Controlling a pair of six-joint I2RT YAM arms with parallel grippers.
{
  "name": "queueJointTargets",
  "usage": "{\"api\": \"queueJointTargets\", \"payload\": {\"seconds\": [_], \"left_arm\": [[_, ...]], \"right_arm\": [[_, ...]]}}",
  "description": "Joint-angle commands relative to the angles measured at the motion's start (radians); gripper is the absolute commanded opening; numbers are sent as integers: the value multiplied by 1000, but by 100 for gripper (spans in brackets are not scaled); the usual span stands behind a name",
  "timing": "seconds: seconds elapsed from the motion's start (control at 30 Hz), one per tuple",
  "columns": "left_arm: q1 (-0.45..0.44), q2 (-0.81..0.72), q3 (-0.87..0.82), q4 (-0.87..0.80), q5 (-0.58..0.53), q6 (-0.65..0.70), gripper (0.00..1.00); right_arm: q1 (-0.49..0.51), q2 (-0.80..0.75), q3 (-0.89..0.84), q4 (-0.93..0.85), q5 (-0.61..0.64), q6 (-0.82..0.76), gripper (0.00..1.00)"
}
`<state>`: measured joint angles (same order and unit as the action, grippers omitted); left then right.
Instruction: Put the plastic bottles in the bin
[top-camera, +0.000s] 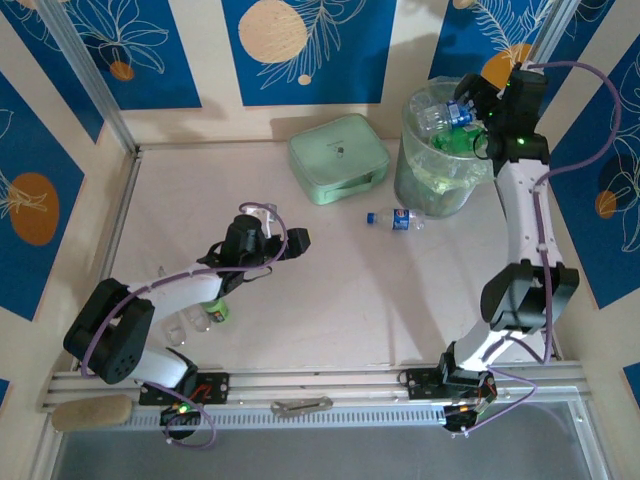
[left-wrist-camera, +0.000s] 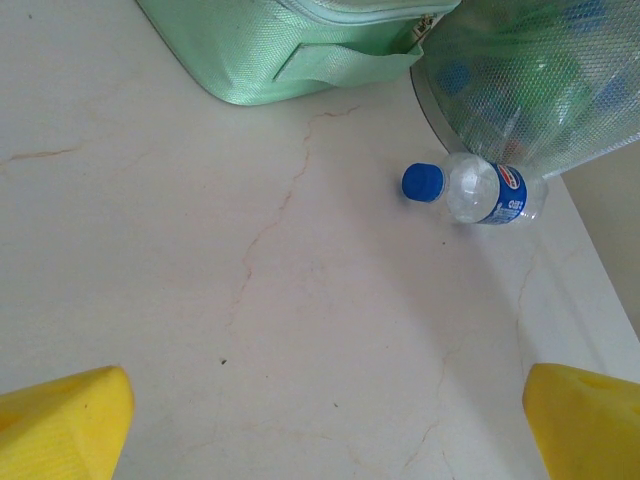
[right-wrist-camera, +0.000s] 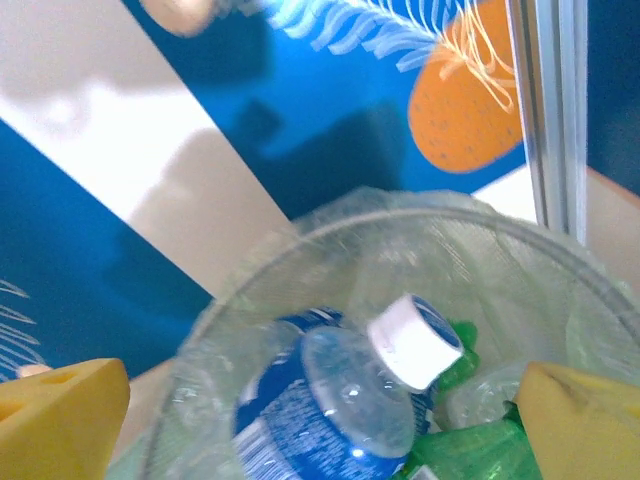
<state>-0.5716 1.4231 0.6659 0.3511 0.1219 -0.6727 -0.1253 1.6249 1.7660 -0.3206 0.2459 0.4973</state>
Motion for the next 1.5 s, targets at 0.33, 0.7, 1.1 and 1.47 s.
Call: {"api": "queueJointTargets", "payload": {"seconds": [0.33,0.7,1.1,1.47], "left_arm": [[4,-24,8,-6,9,-3,99],[4,-55,-7,-35,-6,13,99],[4,-52,-6,-20,-7,9,99],[4,-46,-12,-1,-5,11,99]], "right_arm": [[50,121,85,96,-342,33,97],[41,259,131,35,-354,109,97],[42,40,-21,97,-245,41,97],[133,-303,-408,69,-172,15,98]]}}
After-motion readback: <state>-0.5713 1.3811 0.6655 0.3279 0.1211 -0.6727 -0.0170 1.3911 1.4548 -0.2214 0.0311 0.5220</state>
